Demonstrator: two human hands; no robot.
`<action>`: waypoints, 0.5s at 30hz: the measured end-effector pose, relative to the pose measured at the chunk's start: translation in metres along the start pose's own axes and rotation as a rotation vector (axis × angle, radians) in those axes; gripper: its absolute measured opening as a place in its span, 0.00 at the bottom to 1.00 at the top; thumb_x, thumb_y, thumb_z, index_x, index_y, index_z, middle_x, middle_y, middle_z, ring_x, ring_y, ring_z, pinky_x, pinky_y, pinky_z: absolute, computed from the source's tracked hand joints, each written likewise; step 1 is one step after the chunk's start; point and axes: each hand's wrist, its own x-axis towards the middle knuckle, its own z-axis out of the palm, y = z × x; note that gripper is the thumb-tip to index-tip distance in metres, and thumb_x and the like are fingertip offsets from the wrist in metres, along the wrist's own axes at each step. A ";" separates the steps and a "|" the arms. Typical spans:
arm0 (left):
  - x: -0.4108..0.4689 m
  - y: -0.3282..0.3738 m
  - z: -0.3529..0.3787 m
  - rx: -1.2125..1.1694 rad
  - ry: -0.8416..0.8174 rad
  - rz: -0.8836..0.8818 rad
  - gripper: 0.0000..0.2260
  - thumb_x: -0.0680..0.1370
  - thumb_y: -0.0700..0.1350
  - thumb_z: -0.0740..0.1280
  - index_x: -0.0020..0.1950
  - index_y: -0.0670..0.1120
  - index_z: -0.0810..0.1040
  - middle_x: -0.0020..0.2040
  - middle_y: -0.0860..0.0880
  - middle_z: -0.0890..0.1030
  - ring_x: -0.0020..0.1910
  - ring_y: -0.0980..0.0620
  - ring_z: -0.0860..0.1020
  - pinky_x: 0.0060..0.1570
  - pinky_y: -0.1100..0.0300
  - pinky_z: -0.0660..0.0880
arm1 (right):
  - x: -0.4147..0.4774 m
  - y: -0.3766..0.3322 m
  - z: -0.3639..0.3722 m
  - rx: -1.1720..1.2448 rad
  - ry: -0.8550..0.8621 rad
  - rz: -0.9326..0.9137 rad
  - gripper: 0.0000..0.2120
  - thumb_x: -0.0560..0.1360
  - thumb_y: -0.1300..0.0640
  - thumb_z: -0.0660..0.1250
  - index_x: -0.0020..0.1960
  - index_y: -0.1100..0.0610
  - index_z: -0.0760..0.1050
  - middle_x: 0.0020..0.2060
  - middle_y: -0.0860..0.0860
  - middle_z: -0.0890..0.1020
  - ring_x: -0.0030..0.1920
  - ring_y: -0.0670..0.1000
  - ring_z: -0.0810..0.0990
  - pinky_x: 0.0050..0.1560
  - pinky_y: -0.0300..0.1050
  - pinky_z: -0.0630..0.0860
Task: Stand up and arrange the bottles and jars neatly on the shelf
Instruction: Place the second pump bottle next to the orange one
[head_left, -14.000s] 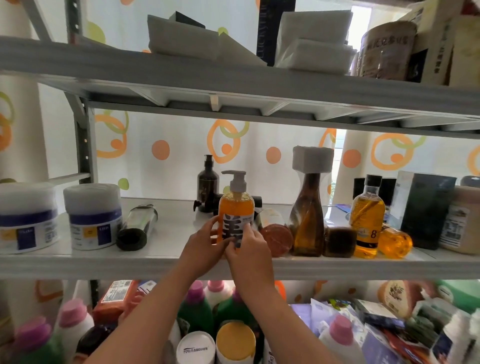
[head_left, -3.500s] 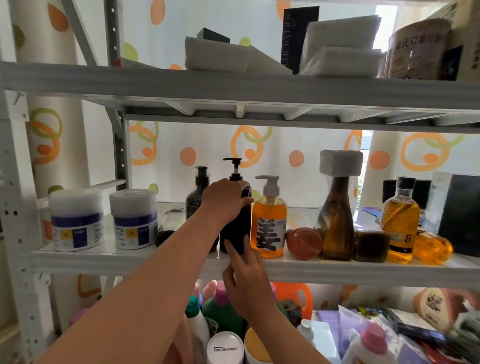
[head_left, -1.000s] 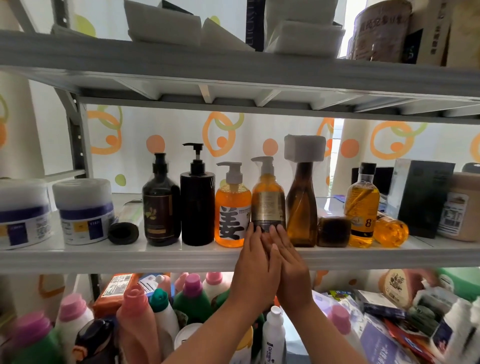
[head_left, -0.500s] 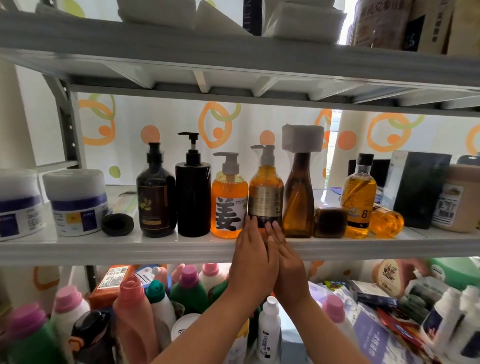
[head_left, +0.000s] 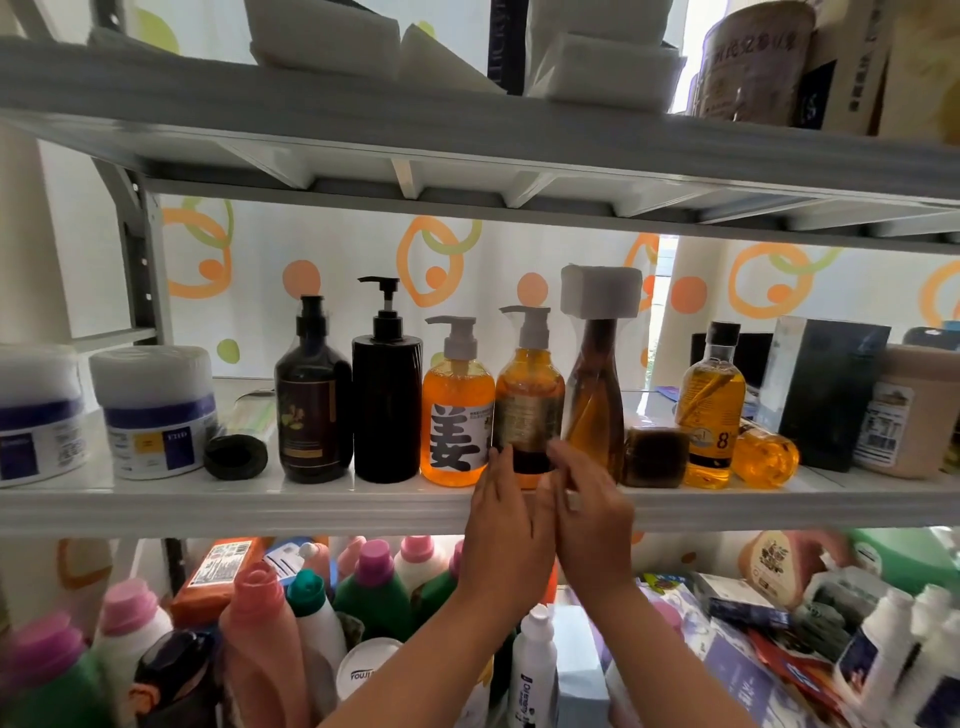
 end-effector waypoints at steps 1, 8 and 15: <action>0.000 0.000 0.000 0.001 0.004 0.012 0.27 0.80 0.59 0.46 0.77 0.52 0.46 0.78 0.52 0.52 0.76 0.52 0.51 0.73 0.55 0.54 | 0.011 -0.005 -0.002 0.032 0.033 0.071 0.12 0.76 0.58 0.63 0.56 0.63 0.78 0.49 0.58 0.84 0.47 0.54 0.83 0.47 0.49 0.82; 0.002 -0.007 0.011 0.292 0.071 0.082 0.29 0.82 0.49 0.50 0.77 0.43 0.39 0.78 0.44 0.41 0.77 0.48 0.43 0.66 0.62 0.37 | 0.082 -0.035 0.007 -0.083 -0.256 0.332 0.29 0.72 0.43 0.67 0.68 0.55 0.65 0.63 0.54 0.74 0.63 0.53 0.73 0.60 0.45 0.71; 0.013 -0.004 0.029 0.507 0.013 0.071 0.30 0.81 0.52 0.51 0.77 0.41 0.42 0.77 0.39 0.44 0.77 0.42 0.46 0.68 0.56 0.39 | 0.101 -0.027 0.019 -0.254 -0.450 0.368 0.38 0.68 0.39 0.70 0.69 0.56 0.61 0.65 0.56 0.69 0.63 0.55 0.73 0.56 0.46 0.73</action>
